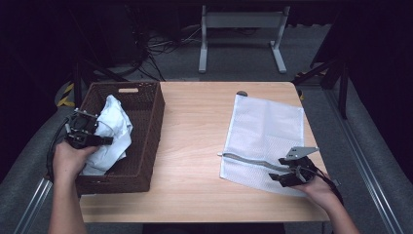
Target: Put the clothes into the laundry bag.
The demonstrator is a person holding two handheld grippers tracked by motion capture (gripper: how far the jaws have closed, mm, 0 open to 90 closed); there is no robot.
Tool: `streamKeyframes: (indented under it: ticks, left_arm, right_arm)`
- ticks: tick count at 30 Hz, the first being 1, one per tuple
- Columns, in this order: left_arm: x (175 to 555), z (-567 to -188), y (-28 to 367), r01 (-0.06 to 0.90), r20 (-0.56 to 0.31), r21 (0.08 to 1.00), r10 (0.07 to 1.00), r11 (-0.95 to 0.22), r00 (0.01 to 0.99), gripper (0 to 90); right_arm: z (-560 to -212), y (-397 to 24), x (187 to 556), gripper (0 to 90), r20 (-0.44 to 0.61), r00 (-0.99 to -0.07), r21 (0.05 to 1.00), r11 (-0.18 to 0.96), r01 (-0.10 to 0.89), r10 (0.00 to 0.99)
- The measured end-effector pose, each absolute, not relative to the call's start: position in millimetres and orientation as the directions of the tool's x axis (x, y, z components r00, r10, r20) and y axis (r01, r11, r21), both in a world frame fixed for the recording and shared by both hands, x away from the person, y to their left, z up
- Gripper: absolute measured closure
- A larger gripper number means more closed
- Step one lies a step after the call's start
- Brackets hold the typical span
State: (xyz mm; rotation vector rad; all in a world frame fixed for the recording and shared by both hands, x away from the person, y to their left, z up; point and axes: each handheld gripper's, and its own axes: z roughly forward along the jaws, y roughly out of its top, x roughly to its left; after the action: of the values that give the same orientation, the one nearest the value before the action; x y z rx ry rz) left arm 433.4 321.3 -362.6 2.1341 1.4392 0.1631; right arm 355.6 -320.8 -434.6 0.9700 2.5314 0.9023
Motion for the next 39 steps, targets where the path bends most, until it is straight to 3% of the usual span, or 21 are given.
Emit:
streamKeyframes:
  ticks: [22, 39]
  left_arm:
    - [407, -294, 280, 0.685, -0.178, 0.648, 0.809, -0.333, 0.561, 75.3]
    - [403, -275, 243, 0.616, -0.186, 0.689, 0.728, -0.383, 0.66, 75.5]
  right_arm:
    - [-435, -320, 356, 27.4, -0.038, -0.738, 0.648, 0.579, 0.495, 0.674]
    - [-436, -319, 356, 25.9, -0.036, -0.738, 0.658, 0.571, 0.49, 0.674]
